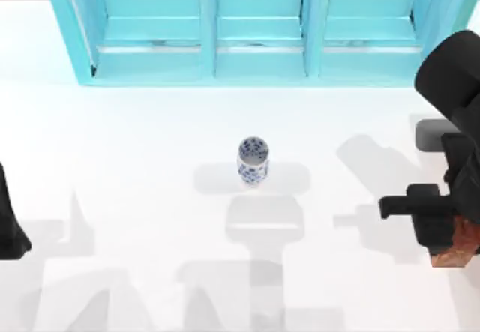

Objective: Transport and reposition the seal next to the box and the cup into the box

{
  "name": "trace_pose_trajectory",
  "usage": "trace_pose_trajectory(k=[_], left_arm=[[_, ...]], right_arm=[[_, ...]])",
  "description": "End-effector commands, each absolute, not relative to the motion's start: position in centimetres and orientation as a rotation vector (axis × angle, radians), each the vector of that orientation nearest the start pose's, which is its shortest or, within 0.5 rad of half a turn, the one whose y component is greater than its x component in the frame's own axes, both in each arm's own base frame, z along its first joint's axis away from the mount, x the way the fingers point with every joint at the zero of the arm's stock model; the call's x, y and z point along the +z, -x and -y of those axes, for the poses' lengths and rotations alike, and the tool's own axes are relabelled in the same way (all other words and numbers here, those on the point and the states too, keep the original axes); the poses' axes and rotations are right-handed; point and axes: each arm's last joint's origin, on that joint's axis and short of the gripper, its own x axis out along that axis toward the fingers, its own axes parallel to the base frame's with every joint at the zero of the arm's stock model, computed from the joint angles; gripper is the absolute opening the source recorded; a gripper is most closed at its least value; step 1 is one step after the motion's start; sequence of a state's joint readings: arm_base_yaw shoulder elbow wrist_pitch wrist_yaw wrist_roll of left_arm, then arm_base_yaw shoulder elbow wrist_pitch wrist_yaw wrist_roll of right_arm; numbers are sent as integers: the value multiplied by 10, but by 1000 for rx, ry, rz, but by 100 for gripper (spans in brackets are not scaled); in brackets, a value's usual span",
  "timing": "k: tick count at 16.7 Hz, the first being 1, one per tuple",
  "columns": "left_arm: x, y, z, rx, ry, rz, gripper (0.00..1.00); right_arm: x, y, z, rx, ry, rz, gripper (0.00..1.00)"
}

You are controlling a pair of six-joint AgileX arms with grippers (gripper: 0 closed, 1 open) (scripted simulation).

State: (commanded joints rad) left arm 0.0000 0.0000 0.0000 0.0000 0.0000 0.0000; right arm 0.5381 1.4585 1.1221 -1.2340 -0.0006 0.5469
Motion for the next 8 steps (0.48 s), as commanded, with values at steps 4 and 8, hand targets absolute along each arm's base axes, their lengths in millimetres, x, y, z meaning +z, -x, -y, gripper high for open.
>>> trace_pose_trajectory(k=[4, 8], left_arm=[[160, -106, 1, 0, 0, 0, 100], [160, -106, 1, 0, 0, 0, 100]], right_arm=[[245, -221, -116, -6, -10, -1570, 0], [243, -220, -117, -5, -9, -1568, 0]])
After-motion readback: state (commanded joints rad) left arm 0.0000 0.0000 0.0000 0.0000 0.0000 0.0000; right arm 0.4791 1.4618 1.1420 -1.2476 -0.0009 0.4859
